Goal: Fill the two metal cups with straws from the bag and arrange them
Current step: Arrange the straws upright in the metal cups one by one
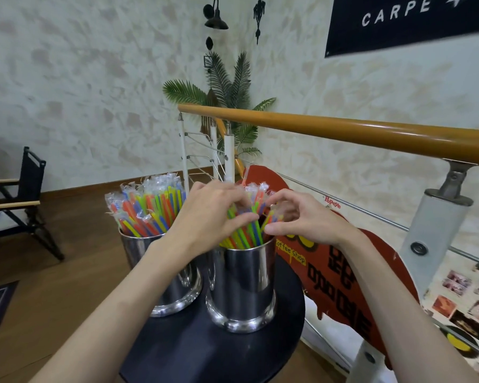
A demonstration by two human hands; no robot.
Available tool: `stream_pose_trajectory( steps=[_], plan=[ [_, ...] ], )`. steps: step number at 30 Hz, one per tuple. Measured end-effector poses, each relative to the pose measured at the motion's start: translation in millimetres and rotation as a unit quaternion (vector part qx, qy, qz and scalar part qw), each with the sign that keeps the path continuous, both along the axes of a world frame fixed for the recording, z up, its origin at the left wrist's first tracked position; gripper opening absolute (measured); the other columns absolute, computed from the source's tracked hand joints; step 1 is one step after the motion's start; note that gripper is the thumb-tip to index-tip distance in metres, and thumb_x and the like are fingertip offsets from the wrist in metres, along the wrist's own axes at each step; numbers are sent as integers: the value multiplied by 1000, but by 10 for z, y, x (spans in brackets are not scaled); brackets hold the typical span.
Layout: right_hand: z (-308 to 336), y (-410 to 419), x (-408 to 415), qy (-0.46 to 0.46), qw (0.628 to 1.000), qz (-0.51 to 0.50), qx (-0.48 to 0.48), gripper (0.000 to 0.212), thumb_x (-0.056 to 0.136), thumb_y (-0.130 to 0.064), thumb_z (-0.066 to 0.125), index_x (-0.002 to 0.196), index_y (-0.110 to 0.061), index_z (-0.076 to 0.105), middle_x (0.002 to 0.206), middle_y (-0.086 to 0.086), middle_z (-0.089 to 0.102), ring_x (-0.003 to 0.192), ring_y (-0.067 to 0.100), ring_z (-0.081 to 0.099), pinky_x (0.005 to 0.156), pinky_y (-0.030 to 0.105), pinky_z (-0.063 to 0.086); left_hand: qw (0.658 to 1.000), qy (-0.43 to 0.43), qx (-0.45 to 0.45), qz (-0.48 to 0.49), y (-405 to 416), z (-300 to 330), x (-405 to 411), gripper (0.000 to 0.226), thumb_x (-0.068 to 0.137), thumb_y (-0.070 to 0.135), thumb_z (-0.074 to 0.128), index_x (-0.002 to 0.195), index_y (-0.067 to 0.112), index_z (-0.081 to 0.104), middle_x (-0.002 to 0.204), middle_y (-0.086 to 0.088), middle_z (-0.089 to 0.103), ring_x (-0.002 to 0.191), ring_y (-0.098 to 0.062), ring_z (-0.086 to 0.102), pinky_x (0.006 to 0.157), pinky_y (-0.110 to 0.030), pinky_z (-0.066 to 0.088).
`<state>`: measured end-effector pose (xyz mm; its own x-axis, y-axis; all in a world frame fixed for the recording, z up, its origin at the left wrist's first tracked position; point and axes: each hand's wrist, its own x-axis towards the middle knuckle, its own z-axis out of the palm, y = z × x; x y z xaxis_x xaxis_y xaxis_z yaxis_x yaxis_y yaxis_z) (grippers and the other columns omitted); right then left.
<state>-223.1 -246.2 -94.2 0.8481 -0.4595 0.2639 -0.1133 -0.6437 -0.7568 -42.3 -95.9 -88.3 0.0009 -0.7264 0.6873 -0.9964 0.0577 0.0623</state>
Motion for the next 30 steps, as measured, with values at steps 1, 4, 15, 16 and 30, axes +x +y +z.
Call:
stream_pose_trajectory(
  steps=[1, 4, 15, 16, 30],
  plan=[
    [4, 3, 15, 2, 1000, -5, -7, 44, 79, -28, 87, 115, -22, 63, 92, 8, 73, 82, 14, 70, 79, 34, 54, 1000, 9, -15, 12, -5, -3, 19, 32, 84, 62, 58, 90, 32, 70, 90, 17, 52, 90, -7, 48, 80, -32, 27],
    [-1, 16, 43, 10, 999, -20, -38, 35, 78, -41, 86, 101, -26, 64, 78, 1, 68, 70, 12, 62, 69, 36, 49, 998, 21, -34, 40, -17, -12, 61, 39, 82, 64, 57, 98, 33, 73, 93, 12, 50, 91, -9, 45, 80, -32, 27],
    [192, 233, 35, 76, 989, -34, -123, 34, 84, -46, 79, 92, -14, 71, 73, 6, 73, 60, 13, 70, 61, 31, 53, 997, 39, -50, 35, -54, -79, 110, 43, 81, 71, 56, 93, 29, 62, 90, 15, 61, 87, -9, 53, 82, -33, 36],
    [197, 246, 41, 75, 987, -45, -137, 32, 85, -46, 78, 89, -15, 71, 70, 6, 72, 58, 11, 69, 60, 29, 50, 998, 31, -53, 33, -59, -85, 119, 45, 81, 72, 55, 92, 29, 63, 91, 15, 60, 88, -9, 52, 83, -34, 37],
    [111, 276, 183, -27, 984, -113, -134, 30, 81, -39, 84, 61, -27, 64, 51, -25, 59, 53, -7, 54, 50, 10, 37, 988, -109, -109, 25, -64, -85, 173, 37, 81, 56, 64, 87, 20, 57, 80, 8, 51, 76, -16, 49, 68, -31, 35]
  ],
)
